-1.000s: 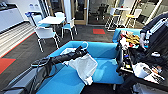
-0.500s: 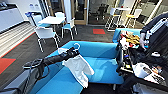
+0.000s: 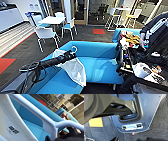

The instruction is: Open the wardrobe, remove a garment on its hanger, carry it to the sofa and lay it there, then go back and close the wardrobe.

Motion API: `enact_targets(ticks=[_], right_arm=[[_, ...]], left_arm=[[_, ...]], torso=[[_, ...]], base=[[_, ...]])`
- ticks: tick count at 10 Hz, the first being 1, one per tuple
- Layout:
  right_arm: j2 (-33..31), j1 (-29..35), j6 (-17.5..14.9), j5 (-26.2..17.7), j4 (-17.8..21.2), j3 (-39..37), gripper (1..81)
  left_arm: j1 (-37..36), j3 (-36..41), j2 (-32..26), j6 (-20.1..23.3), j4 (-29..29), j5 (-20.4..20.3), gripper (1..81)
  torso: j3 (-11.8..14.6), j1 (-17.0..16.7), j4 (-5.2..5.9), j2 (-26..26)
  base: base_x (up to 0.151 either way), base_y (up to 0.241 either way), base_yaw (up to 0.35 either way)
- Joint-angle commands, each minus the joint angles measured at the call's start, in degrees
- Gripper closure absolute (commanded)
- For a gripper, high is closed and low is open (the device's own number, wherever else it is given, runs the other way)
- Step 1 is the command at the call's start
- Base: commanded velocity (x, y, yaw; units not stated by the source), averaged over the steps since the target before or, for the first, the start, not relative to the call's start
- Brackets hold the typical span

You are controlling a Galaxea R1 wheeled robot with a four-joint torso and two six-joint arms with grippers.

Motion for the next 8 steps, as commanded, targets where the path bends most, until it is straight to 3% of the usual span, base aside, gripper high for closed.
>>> enact_targets(ticks=[1, 4, 5, 7, 8], right_arm=[[-0.2, -0.9, -0.1, -3.9, -0.3, 0.6, 1.0], [-0.2, -0.9, -0.1, -3.9, -0.3, 0.5, 1.0], [-0.2, -0.9, -0.1, -3.8, -0.3, 0.5, 1.0], [-0.1, -0.9, -0.1, -3.8, -0.3, 0.4, 1.0], [-0.1, -0.9, -0.1, -3.8, -0.3, 0.4, 1.0]], left_arm=[[-8.3, 1.2, -2.0, 1.0, 4.2, -0.9, 81.1], [-4.5, 1.6, -4.4, 1.0, 5.9, -1.4, 81.1], [-3.0, 2.0, -5.3, 1.1, 6.2, -1.5, 81.1], [-0.3, 1.9, -6.5, 1.1, 7.7, -1.8, 81.1], [0.2, 2.5, -7.3, 1.1, 7.6, -2.1, 81.1]], torso=[[0.0, 0.0, -1.82, 0.0], [0.0, 0.0, -4.58, 0.0], [0.0, 0.0, -3.08, 0.0], [0.0, 0.0, -4.48, 0.0], [0.0, 0.0, 0.83, 0.0]], base=[[0.000, 0.000, 0.000], [0.000, 0.000, 0.000], [0.000, 0.000, 0.000], [0.000, 0.000, 0.000], [0.000, 0.000, 0.000]])
